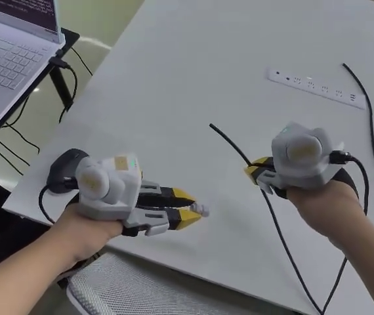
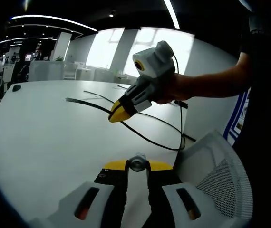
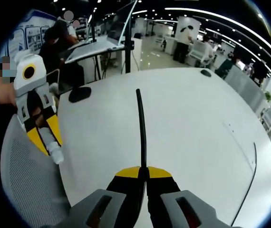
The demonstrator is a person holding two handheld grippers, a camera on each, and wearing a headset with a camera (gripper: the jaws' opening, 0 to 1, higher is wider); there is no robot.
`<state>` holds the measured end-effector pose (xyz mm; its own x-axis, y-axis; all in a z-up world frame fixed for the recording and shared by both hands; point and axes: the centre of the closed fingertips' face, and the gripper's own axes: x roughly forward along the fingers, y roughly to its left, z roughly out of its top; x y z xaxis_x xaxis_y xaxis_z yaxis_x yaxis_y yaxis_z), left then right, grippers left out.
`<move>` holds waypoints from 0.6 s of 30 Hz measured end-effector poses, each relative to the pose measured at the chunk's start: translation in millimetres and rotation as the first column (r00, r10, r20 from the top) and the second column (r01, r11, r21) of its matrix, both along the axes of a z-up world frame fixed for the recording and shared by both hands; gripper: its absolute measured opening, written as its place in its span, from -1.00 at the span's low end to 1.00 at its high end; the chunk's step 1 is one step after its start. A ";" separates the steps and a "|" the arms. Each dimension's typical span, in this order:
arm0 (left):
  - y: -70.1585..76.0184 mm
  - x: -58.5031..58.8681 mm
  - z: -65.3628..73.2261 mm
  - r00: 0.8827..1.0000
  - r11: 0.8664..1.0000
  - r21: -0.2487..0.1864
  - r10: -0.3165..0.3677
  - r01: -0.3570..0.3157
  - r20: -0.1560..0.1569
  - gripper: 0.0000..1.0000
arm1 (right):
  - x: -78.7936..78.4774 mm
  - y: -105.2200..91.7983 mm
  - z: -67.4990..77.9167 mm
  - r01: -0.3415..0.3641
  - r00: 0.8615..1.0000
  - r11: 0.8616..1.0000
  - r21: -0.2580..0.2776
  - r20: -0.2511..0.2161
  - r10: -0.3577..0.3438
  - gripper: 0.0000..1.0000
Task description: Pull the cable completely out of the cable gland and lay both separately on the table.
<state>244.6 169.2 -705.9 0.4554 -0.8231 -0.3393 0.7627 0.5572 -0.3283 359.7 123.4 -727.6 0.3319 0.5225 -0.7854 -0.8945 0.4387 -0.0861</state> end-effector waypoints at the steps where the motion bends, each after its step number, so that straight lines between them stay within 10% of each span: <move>1: 0.9 -0.2 -0.8 1.000 1.000 0.000 0.000 0.000 -0.001 -0.70 | 0.5 2.8 -0.8 -0.005 1.000 1.000 -0.003 0.002 0.005 -1.00; 18: 31.6 1.3 -37.5 0.999 1.000 0.019 0.014 -0.013 -0.036 -0.70 | -2.6 67.8 -34.2 -0.184 0.983 0.980 -0.073 0.001 0.185 -1.00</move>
